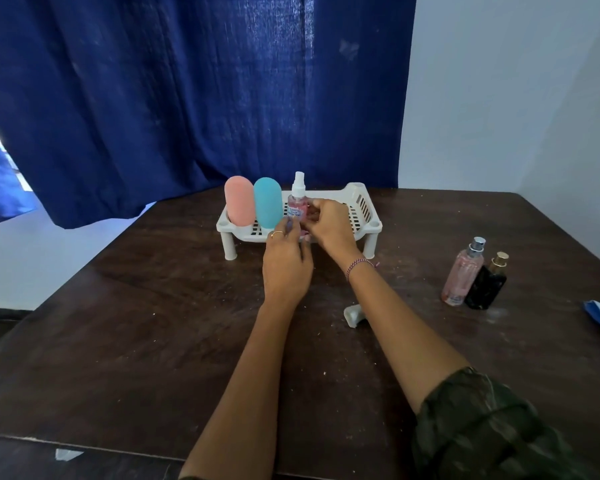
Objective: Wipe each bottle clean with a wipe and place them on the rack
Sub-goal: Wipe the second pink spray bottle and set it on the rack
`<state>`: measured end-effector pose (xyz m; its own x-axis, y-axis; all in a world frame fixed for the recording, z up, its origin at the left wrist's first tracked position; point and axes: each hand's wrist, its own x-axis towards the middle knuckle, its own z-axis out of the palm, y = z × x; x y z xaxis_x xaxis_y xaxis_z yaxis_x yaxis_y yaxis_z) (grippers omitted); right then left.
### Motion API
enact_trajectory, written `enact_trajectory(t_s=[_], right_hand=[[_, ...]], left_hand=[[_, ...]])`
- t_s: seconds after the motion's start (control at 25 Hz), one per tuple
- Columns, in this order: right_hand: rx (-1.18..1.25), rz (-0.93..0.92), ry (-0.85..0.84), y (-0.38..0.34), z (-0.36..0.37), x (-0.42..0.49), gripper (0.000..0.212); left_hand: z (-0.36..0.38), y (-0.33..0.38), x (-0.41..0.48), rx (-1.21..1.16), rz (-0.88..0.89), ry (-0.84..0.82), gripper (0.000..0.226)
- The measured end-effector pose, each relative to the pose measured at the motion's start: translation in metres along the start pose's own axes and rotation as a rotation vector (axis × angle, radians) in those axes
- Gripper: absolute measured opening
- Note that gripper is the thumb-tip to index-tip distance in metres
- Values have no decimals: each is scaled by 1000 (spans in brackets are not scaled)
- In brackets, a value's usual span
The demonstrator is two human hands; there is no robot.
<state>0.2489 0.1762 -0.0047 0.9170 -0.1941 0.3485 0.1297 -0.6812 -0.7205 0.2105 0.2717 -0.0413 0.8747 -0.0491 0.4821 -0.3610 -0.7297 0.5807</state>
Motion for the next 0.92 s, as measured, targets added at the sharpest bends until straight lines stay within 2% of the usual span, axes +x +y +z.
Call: enact_trajectory(t_s=[0.4, 0.6, 0.92], right_hand=[[-108, -25, -26, -9, -1, -12, 31], [-146, -40, 59, -15, -22, -37, 54], [-111, -88, 190, -10, -64, -98, 38]], left_hand=[[-3, 0, -1, 111, 4, 32, 43], [-8, 11, -11, 163, 12, 129, 38], [-7, 52, -39, 73, 103, 116, 35]])
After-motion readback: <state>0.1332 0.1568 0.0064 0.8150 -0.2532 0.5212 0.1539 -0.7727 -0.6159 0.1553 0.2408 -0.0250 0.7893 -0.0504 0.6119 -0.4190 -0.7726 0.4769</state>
